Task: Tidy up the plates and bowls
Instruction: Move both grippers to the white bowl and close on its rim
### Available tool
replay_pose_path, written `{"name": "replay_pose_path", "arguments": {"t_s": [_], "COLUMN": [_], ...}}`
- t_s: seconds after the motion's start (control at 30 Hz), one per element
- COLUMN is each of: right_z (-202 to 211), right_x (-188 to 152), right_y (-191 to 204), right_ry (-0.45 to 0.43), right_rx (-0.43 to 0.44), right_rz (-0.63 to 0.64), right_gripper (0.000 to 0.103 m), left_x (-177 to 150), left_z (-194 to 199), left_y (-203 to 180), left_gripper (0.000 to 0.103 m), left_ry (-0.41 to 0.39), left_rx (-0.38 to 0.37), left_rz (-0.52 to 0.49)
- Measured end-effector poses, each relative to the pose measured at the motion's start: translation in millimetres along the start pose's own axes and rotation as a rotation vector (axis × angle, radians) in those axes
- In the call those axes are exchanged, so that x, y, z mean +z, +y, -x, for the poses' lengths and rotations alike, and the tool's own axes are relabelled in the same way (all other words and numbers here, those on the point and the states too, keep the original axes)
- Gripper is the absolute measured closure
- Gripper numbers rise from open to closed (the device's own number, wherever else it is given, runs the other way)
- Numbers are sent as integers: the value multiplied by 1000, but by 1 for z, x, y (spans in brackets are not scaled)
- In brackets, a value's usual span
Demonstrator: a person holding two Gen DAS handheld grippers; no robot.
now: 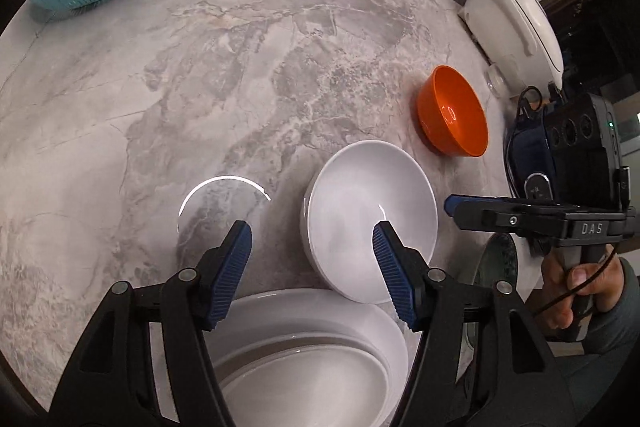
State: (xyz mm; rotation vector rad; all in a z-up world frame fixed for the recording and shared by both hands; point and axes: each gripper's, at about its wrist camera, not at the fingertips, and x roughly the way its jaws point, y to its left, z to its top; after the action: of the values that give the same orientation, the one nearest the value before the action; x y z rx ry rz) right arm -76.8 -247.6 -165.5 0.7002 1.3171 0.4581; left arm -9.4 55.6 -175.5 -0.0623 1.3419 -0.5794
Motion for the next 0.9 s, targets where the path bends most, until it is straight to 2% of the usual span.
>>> {"name": "replay_pose_path", "arguments": {"t_s": [0.4, 0.6, 0.63, 0.67, 0.83, 0.9], "right_z": [-26, -29, -29, -30, -33, -33], "right_x": [3, 2, 3, 3, 4, 5], "right_y": [-14, -20, -21, -21, -20, -20], "right_ry": [46, 56, 57, 59, 59, 59], "right_rx": [-40, -46, -51, -49, -46, -44], "right_rz": [-46, -77, -76, -75, -77, -73], "right_gripper": [51, 52, 52, 54, 57, 63], "left_x": [8, 7, 7, 7, 7, 6], "left_z": [-36, -47, -48, -49, -54, -55], "left_y": [6, 4, 3, 3, -1, -4], "left_gripper": [41, 43, 45, 53, 76, 78], "left_ry": [100, 125, 124, 124, 140, 142], "left_rx": [-21, 28, 30, 26, -5, 0], "left_rz": [26, 11, 8, 6, -2, -13]}}
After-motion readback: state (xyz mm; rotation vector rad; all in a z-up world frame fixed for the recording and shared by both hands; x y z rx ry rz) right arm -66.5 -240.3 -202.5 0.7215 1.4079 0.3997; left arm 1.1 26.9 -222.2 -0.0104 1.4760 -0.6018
